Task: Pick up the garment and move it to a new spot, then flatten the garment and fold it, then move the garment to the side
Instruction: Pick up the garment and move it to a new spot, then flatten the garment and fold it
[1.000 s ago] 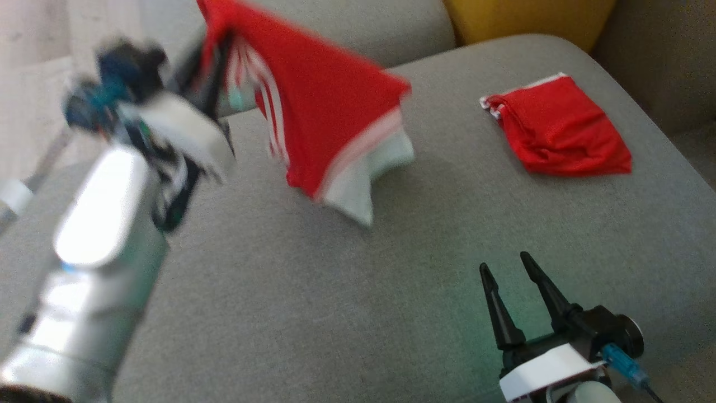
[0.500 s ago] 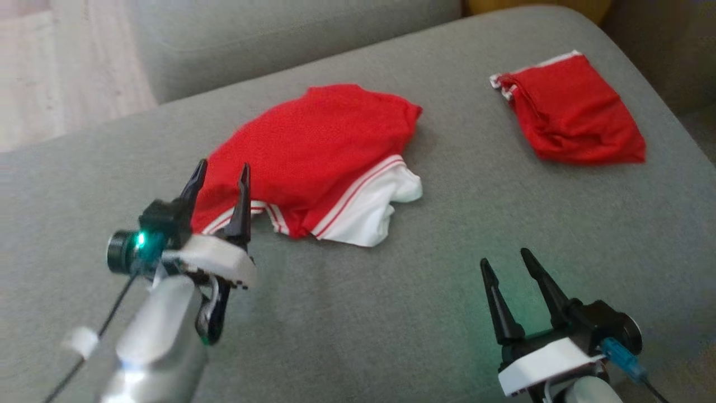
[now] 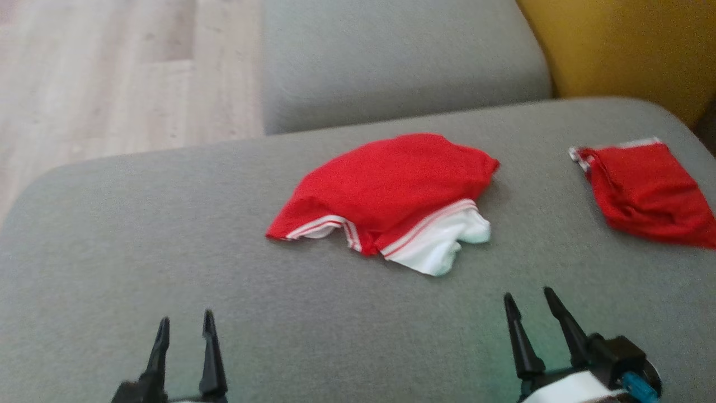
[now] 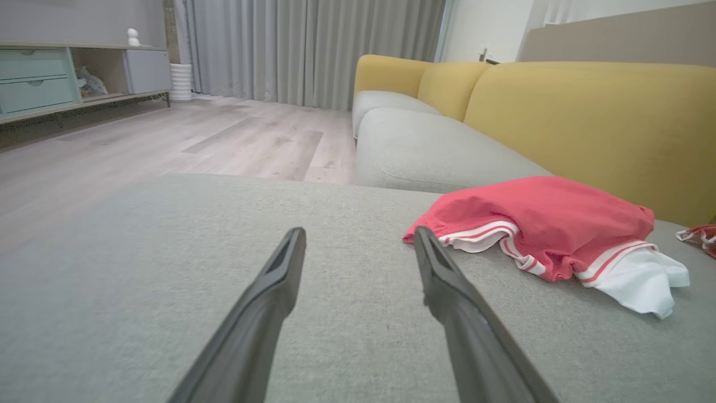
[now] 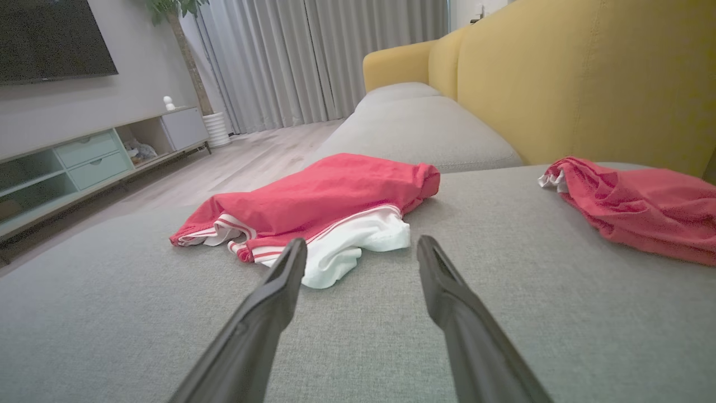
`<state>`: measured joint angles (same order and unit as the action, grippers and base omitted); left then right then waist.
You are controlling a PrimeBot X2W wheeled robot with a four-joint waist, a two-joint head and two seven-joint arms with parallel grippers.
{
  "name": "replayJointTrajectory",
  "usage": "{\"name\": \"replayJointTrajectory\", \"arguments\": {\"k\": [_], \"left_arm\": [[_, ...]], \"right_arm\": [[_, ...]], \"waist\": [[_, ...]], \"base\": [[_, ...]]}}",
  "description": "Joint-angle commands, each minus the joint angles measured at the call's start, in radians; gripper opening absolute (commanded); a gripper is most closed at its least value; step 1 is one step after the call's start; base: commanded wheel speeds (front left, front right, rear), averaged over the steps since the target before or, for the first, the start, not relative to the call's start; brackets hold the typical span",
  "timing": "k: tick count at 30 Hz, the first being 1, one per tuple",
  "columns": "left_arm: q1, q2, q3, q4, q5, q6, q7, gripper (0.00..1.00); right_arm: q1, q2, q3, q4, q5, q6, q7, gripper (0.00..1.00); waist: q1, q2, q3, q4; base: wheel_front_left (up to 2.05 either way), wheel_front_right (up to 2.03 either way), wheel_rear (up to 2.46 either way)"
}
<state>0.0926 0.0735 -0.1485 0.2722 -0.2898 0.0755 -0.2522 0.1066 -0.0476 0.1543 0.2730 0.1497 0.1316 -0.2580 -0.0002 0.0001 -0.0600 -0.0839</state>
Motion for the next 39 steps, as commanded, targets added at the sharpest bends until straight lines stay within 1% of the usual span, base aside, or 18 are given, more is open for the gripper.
{"name": "replayJointTrajectory", "arguments": {"k": [1,4,8,11,18,39], "left_arm": [[-0.006,-0.011,0.055,-0.059,0.025,-0.012,-0.009,1.00],[0.036,-0.017,0.062,-0.087,0.070,-0.025,-0.009,1.00],[0.063,-0.020,0.073,-0.106,0.093,-0.033,-0.009,1.00],[0.081,-0.022,0.078,-0.122,0.108,-0.035,-0.009,1.00],[0.097,-0.023,0.058,-0.140,0.110,-0.021,-0.009,1.00],[0.117,-0.023,0.030,-0.120,0.126,-0.036,-0.009,1.00]], "right_arm": [[-0.012,-0.003,0.005,-0.033,-0.007,-0.001,-0.004,1.00],[0.012,-0.003,-0.015,-0.049,-0.057,-0.001,-0.004,1.00],[0.033,-0.003,-0.033,-0.060,-0.066,-0.001,-0.004,1.00],[0.045,-0.003,-0.043,-0.056,-0.051,-0.001,-0.004,1.00],[0.048,-0.003,-0.049,-0.044,-0.036,-0.001,-0.004,1.00],[0.050,-0.003,-0.038,-0.030,-0.034,-0.001,-0.004,1.00]], "waist": [[0.0002,-0.0001,-0.050,0.061],[0.0002,-0.0001,-0.065,0.090],[0.0002,-0.0001,-0.073,0.105],[0.0002,-0.0001,-0.075,0.110],[0.0002,-0.0001,-0.073,0.114],[0.0002,-0.0001,-0.076,0.107]], "base": [[0.00,0.00,0.00],[0.00,0.00,0.00],[0.00,0.00,0.00],[0.00,0.00,0.00],[0.00,0.00,0.00],[0.00,0.00,0.00]]}}
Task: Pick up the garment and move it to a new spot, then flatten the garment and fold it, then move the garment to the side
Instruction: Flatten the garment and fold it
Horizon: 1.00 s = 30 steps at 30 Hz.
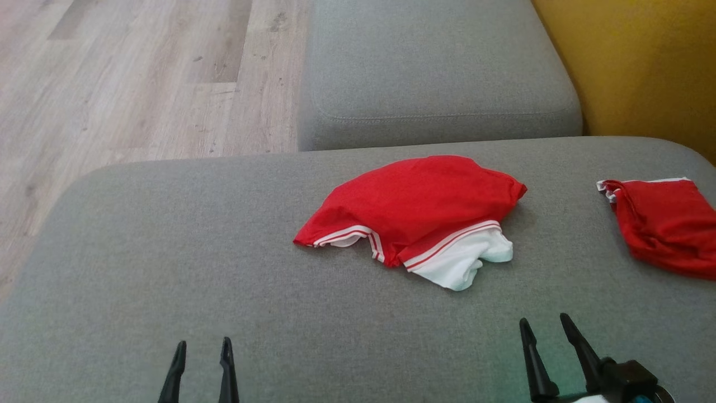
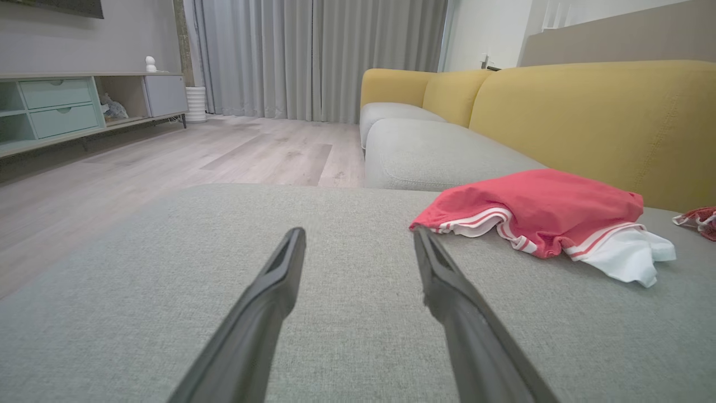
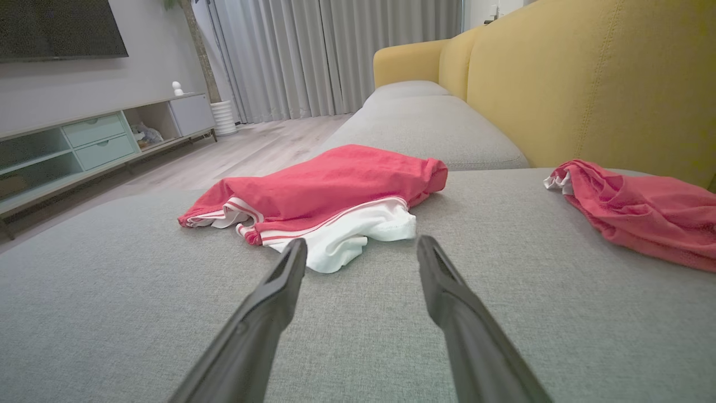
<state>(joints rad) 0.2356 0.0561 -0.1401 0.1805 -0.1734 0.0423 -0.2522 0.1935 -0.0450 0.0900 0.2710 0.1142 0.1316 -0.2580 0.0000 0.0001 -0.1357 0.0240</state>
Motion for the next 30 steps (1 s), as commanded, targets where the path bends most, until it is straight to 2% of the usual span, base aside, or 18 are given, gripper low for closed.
{"name": "replayJointTrajectory", "arguments": {"k": [1,8,14,24,30], "left_arm": [[-0.026,-0.006,0.019,-0.028,0.008,-0.003,-0.009,1.00],[-0.044,-0.006,-0.014,-0.006,-0.017,-0.004,-0.010,1.00],[-0.111,-0.006,-0.081,0.042,-0.072,-0.020,-0.010,1.00],[-0.390,-0.006,-0.319,0.261,-0.301,-0.016,0.015,1.00],[-0.582,-0.006,-0.374,0.407,-0.435,0.003,0.036,1.00]], "right_arm": [[-0.037,-0.005,0.027,-0.027,0.000,-0.001,-0.004,1.00],[-0.047,-0.005,0.044,-0.029,-0.004,-0.001,-0.004,1.00],[-0.066,-0.005,0.052,-0.043,-0.016,-0.001,-0.004,1.00],[-0.133,-0.005,0.112,-0.070,-0.050,-0.001,-0.004,1.00],[-0.182,-0.005,0.136,-0.083,-0.056,-0.001,-0.004,1.00]], "waist": [[0.0000,-0.0001,0.000,-0.003],[0.0000,-0.0001,0.023,-0.039],[0.0000,-0.0001,0.065,-0.090],[0.0000,-0.0001,0.178,-0.248],[0.0000,-0.0001,0.264,-0.338]], "base": [[0.00,0.00,0.00],[0.00,0.00,0.00],[0.00,0.00,0.00],[0.00,0.00,0.00],[0.00,0.00,0.00]]}}
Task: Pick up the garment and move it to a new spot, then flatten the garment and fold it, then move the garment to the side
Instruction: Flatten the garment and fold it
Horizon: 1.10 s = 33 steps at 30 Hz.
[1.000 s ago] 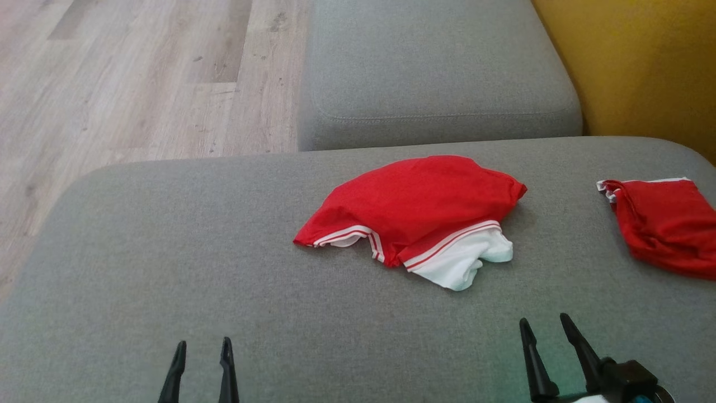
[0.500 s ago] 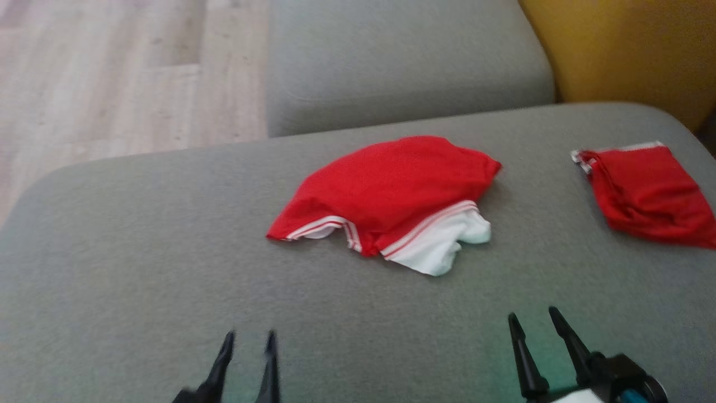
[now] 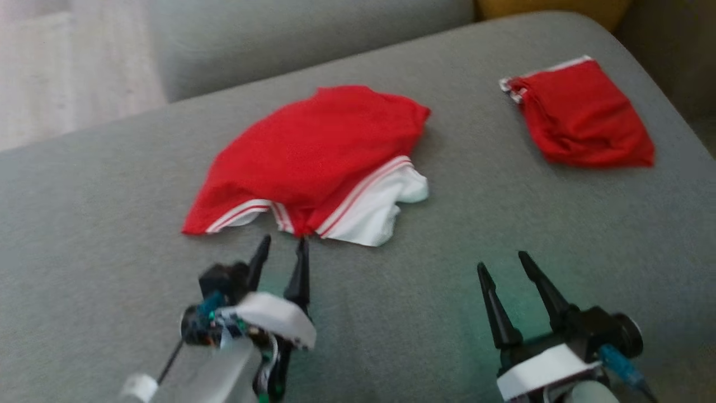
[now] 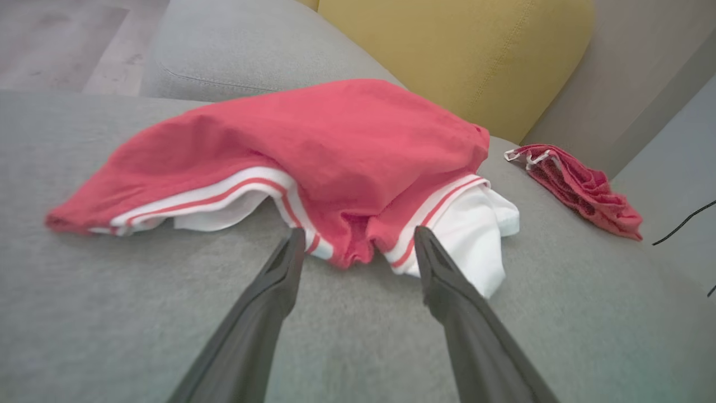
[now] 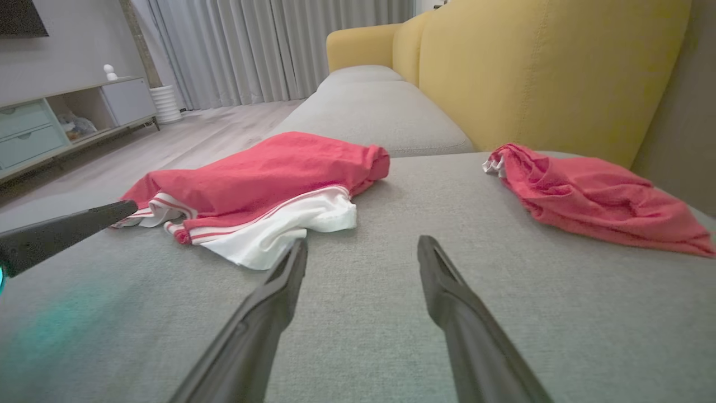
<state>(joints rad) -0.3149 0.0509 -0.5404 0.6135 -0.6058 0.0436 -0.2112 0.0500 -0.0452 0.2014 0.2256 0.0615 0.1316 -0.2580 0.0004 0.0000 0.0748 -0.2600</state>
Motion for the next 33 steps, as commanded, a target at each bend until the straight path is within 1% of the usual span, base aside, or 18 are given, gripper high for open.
{"name": "replayJointTrajectory", "arguments": {"k": [1,4,5,8,11,12,13,14,15,18,21,24,28,31,33], "left_arm": [[-0.057,-0.001,0.025,-0.001,-0.023,0.001,-0.008,1.00],[-0.122,-0.001,0.029,0.082,-0.066,0.003,-0.017,1.00],[-0.142,-0.001,0.033,0.115,-0.072,0.011,-0.020,1.00],[-0.190,-0.001,0.042,0.222,-0.087,0.052,-0.018,1.00],[-0.230,-0.001,0.044,0.303,-0.098,0.075,-0.023,1.00],[-0.240,-0.001,0.041,0.324,-0.097,0.077,-0.026,1.00],[-0.247,-0.001,0.036,0.341,-0.100,0.072,-0.029,0.85],[-0.252,-0.001,0.034,0.352,-0.105,0.065,-0.032,0.26],[-0.255,-0.001,0.025,0.360,-0.109,0.051,-0.034,0.00],[-0.254,-0.001,-0.006,0.371,-0.124,0.015,-0.040,0.00],[-0.254,-0.001,-0.037,0.354,-0.143,-0.006,-0.044,0.00],[-0.262,-0.001,-0.065,0.305,-0.159,-0.021,-0.048,0.00],[-0.290,-0.001,-0.091,0.235,-0.150,-0.025,-0.050,0.00],[-0.347,0.000,-0.100,0.161,-0.111,-0.015,-0.050,0.00],[-0.403,0.013,-0.112,0.121,-0.073,-0.009,-0.050,0.00]], "right_arm": [[-0.044,-0.005,0.026,-0.039,-0.002,-0.001,-0.004,1.00],[-0.058,-0.005,0.027,-0.043,0.003,-0.001,-0.004,1.00],[-0.060,-0.005,0.025,-0.043,0.006,-0.001,-0.004,1.00],[-0.069,-0.005,0.028,-0.044,0.008,-0.001,-0.004,1.00],[-0.077,-0.005,0.031,-0.045,0.012,-0.001,-0.004,1.00],[-0.079,-0.005,0.032,-0.045,0.013,-0.001,-0.004,1.00],[-0.080,-0.005,0.032,-0.044,0.013,-0.001,-0.004,1.00],[-0.080,-0.005,0.032,-0.044,0.014,-0.001,-0.004,1.00],[-0.081,-0.005,0.031,-0.044,0.015,-0.001,-0.004,1.00],[-0.078,-0.005,0.030,-0.040,0.018,-0.001,-0.004,1.00],[-0.070,-0.005,0.030,-0.035,0.023,-0.001,-0.004,1.00],[-0.065,-0.005,0.040,-0.029,0.027,-0.001,-0.004,1.00],[-0.061,-0.005,0.046,-0.027,0.034,-0.001,-0.004,1.00],[-0.052,-0.005,0.052,-0.025,0.039,-0.001,-0.004,1.00],[-0.046,-0.005,0.053,-0.024,0.043,-0.001,-0.004,1.00]], "waist": [[-0.0004,0.0000,0.064,-0.067],[-0.0004,0.0000,0.092,-0.099],[-0.0004,0.0000,0.098,-0.107],[-0.0004,0.0000,0.114,-0.126],[-0.0004,0.0000,0.123,-0.139],[-0.0004,0.0000,0.124,-0.141],[-0.0004,0.0000,0.125,-0.143],[-0.0004,0.0000,0.125,-0.144],[-0.0004,0.0000,0.123,-0.144],[-0.0004,0.0000,0.108,-0.141],[-0.0004,0.0000,0.081,-0.136],[-0.0004,0.0000,0.051,-0.137],[-0.0004,0.0000,0.018,-0.143],[-0.0004,0.0000,-0.009,-0.152],[-0.0004,0.0000,-0.025,-0.156]], "base": [[0.00,0.00,0.00],[0.00,0.00,0.00],[0.00,0.00,0.00],[0.00,0.00,0.00],[0.00,0.00,0.00],[0.00,0.00,0.00],[0.00,0.00,0.00],[0.00,0.00,0.00],[0.00,0.00,0.00],[0.00,0.00,0.00],[0.00,0.00,0.00],[0.00,0.00,0.00],[0.00,0.00,0.00],[0.00,0.00,0.00],[0.00,0.00,0.00]]}}
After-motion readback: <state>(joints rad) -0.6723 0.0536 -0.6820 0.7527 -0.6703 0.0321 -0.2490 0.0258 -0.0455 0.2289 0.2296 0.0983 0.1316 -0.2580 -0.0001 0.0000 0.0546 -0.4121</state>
